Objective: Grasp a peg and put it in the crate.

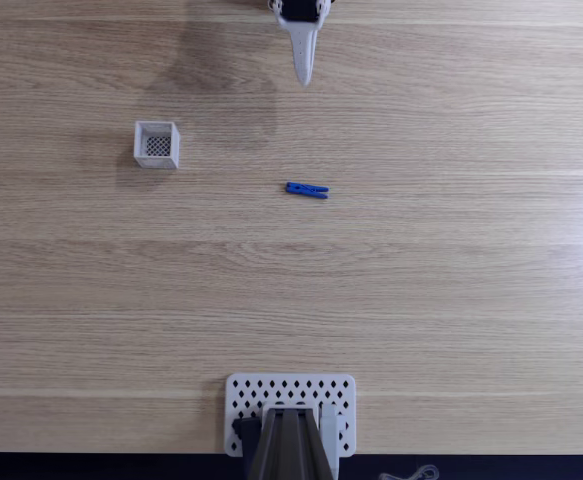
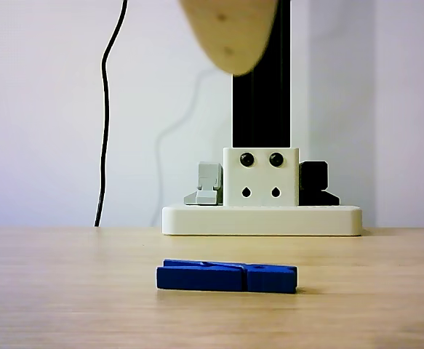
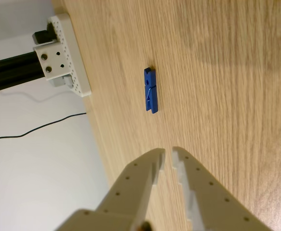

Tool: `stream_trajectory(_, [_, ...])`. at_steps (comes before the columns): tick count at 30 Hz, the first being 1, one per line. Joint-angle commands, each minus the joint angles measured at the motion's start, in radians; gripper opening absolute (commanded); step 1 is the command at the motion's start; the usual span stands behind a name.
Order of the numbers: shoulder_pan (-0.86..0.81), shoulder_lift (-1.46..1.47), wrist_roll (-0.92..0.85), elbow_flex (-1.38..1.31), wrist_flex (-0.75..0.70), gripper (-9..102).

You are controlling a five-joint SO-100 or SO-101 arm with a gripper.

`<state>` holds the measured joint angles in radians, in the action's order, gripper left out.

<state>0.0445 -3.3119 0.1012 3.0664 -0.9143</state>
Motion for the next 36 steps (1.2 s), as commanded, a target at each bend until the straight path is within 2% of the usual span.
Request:
stream_trajectory(1, [-0.002,-0.018,-0.015,-0.008,-0.002,-1])
stream_trajectory(23, [0.002,-0.002,-0.003,-0.020,-0.005,-1])
stream_trajectory(28, [0.002,0.181,-0.003,-0.106,0.000,-1])
stream_trajectory(36, [-0.005,0.676,-0.015,-0.399,-0.026,-1])
